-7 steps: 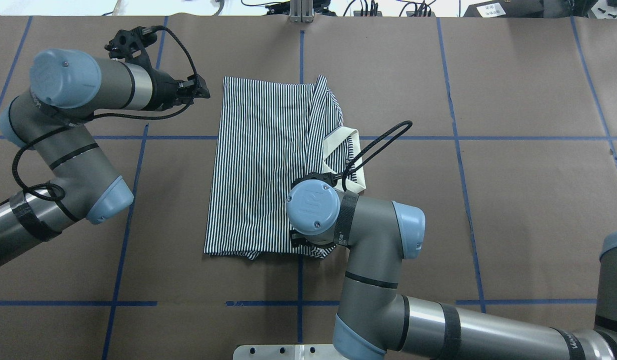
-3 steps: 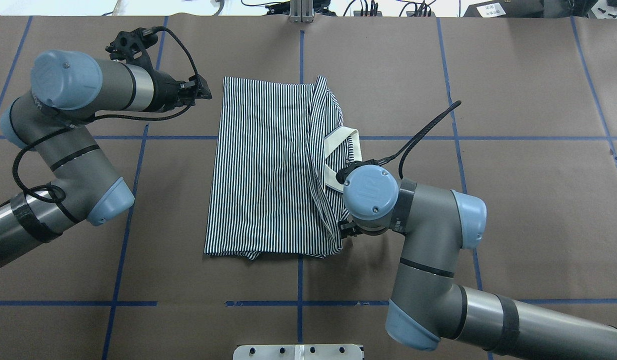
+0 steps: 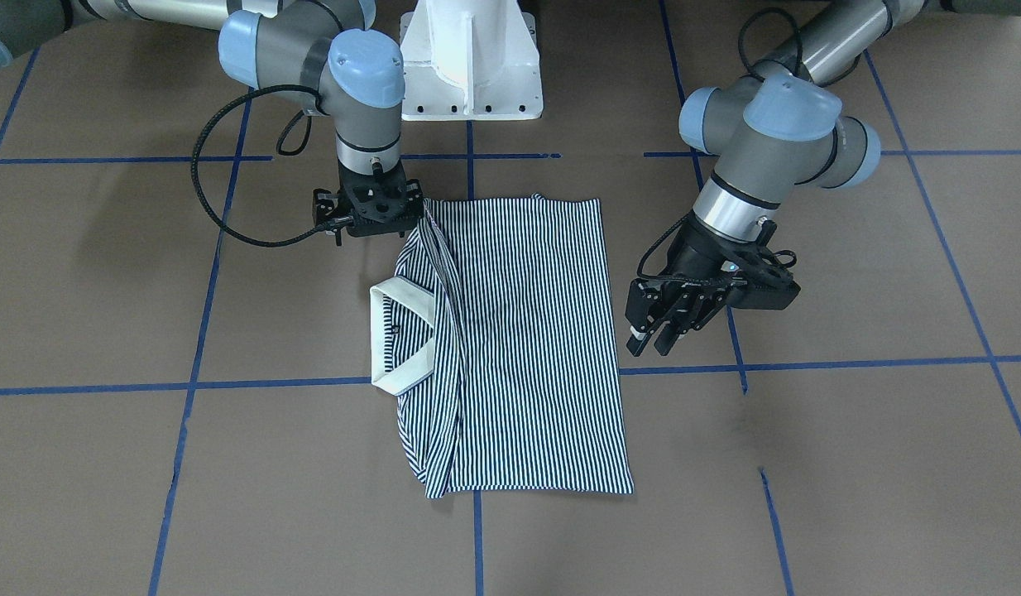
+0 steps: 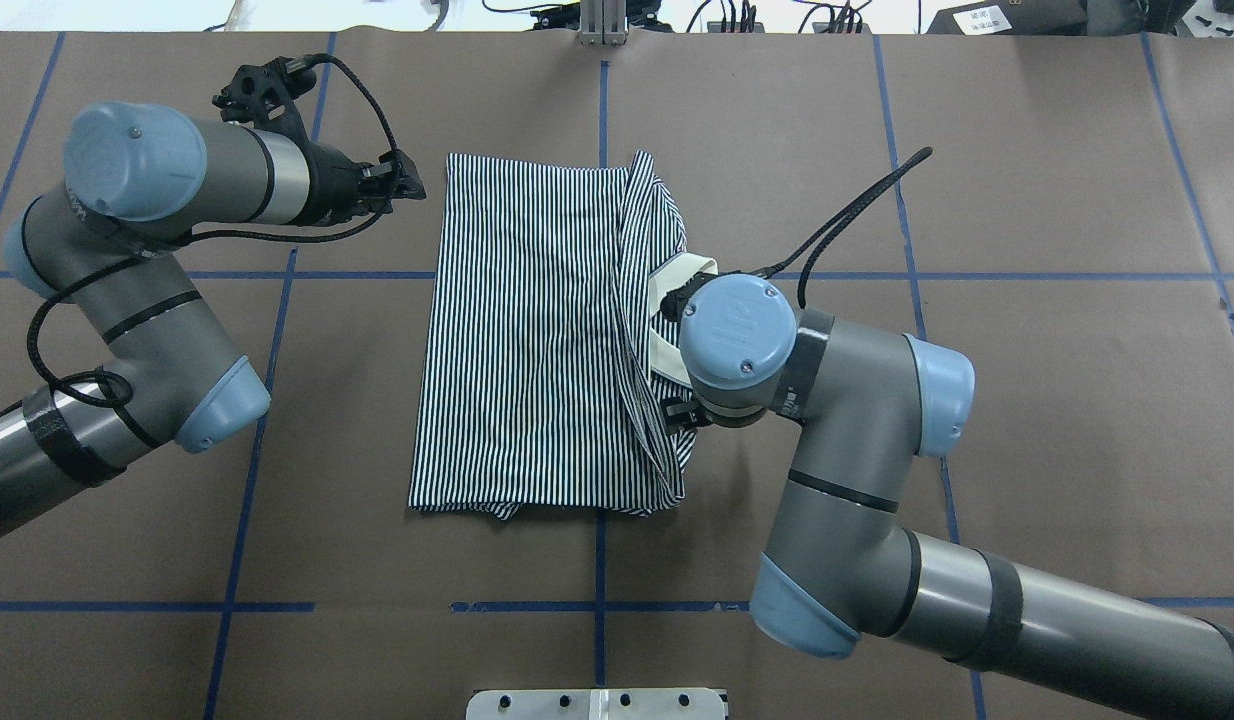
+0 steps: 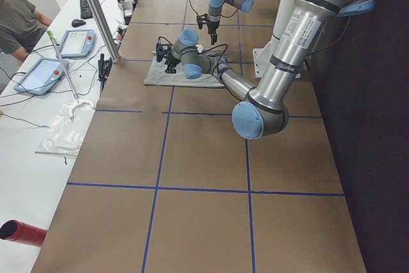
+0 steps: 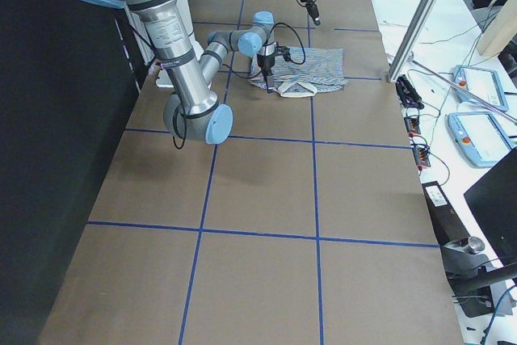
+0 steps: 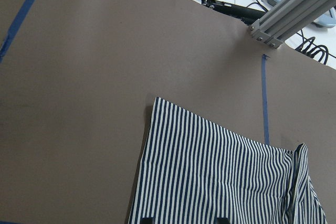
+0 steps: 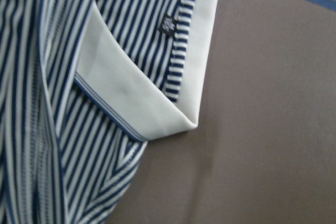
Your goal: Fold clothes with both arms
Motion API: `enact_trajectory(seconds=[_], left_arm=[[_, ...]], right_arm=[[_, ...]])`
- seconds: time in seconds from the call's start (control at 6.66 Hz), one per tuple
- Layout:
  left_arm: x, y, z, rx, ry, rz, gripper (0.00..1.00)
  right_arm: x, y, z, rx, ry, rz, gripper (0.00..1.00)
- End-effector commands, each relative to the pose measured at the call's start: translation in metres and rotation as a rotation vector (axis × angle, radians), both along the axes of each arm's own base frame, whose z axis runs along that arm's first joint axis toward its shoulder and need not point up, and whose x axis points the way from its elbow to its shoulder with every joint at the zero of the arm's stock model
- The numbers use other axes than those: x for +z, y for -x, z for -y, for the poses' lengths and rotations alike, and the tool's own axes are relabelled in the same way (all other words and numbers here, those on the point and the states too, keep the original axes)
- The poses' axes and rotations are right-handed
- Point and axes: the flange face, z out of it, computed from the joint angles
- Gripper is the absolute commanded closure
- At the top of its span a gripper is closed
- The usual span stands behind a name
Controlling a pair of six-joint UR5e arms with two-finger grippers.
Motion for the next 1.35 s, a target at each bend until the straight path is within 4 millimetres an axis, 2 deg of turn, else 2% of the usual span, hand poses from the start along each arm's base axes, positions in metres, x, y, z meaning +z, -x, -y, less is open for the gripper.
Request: enact_trajectory(seconds=[0.0, 0.15, 0.3, 0.6, 0.9, 1.05, 1.2], left_arm=[[-0.001, 0.000, -0.001, 0.001, -0.001, -0.002, 0.50], [0.000, 0.001, -0.001, 0.001, 0.000, -0.001, 0.50], [-0.002, 0.000, -0.002, 0.002, -0.002, -0.005, 0.49], [-0.002, 0.000, -0.002, 0.002, -0.001, -0.004, 0.49], [-0.002, 0.000, -0.002, 0.002, 0.000, -0.003, 0.49], [-0.002, 0.000, -0.002, 0.002, -0.001, -0.004, 0.49], [-0.002, 0.000, -0.002, 0.002, -0.001, -0.004, 0.49]], right_arm=[[-0.037, 0.044, 0.022, 0.025, 0.014, 0.011, 0.00], [-0.036, 0.063, 0.019, 0.014, 0.015, 0.017, 0.00], [-0.029, 0.072, 0.018, 0.008, 0.024, -0.001, 0.00], [-0.015, 0.082, 0.020, -0.001, 0.034, -0.033, 0.00], [-0.013, 0.084, 0.021, -0.005, 0.037, -0.037, 0.00], [-0.006, 0.083, 0.022, -0.008, 0.041, -0.048, 0.00], [-0.005, 0.074, 0.032, -0.004, 0.059, -0.042, 0.00]])
